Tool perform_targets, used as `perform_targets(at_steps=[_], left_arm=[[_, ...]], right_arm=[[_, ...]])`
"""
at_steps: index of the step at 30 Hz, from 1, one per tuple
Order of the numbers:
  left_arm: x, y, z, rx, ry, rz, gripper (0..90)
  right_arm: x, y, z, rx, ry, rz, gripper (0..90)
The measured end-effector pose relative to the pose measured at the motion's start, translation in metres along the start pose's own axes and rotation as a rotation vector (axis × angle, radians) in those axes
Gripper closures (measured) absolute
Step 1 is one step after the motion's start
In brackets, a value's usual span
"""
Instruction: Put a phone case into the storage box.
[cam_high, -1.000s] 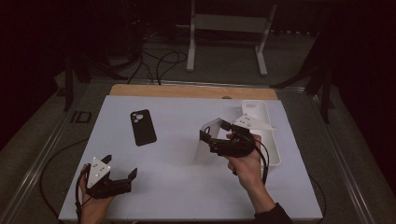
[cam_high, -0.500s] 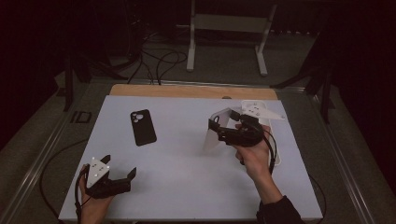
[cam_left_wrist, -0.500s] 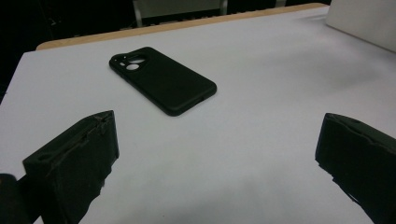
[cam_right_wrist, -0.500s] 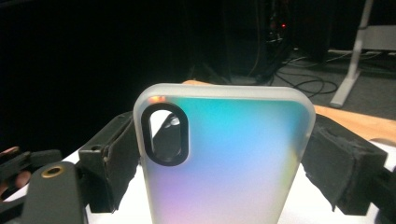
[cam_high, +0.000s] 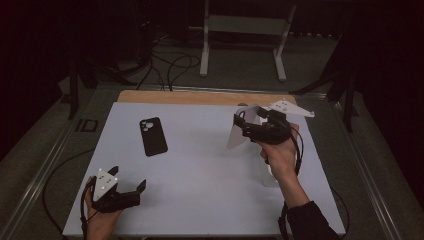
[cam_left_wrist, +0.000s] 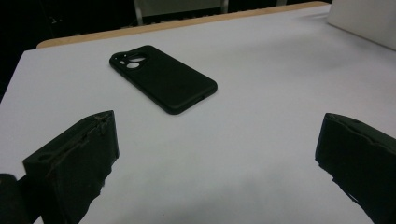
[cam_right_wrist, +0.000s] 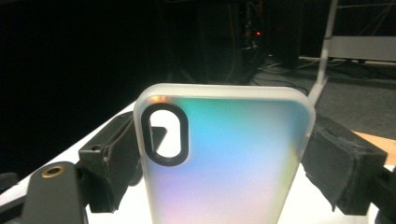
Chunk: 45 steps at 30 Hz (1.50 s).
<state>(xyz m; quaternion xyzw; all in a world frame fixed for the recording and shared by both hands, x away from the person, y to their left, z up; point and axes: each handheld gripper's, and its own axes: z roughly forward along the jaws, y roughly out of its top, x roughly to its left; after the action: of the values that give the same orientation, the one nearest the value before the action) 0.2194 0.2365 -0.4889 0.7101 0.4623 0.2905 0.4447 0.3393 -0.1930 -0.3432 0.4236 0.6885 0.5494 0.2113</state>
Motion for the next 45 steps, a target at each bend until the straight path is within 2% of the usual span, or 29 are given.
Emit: perform_targets(at_steps=[7, 20, 22, 37, 45], left_arm=[[0.000, 0.000, 0.001, 0.009, 0.000, 0.003, 0.0], [0.000, 0.000, 0.001, 0.008, -0.002, -0.002, 0.0], [0.000, 0.000, 0.001, 0.009, -0.002, -0.001, 0.0], [0.000, 0.000, 0.001, 0.010, -0.003, -0.002, 0.0], [-0.001, 0.000, 0.001, 0.011, -0.003, -0.001, 0.0]], right_arm=[[-0.013, 0.004, 0.004, 0.003, -0.034, 0.018, 17.0], [-0.026, 0.010, 0.010, 0.009, -0.082, 0.006, 17.0], [-0.031, 0.011, 0.011, 0.006, -0.101, 0.007, 17.0], [-0.050, 0.013, 0.014, 0.009, -0.159, 0.014, 17.0], [-0.066, 0.017, 0.014, 0.009, -0.212, 0.022, 17.0]])
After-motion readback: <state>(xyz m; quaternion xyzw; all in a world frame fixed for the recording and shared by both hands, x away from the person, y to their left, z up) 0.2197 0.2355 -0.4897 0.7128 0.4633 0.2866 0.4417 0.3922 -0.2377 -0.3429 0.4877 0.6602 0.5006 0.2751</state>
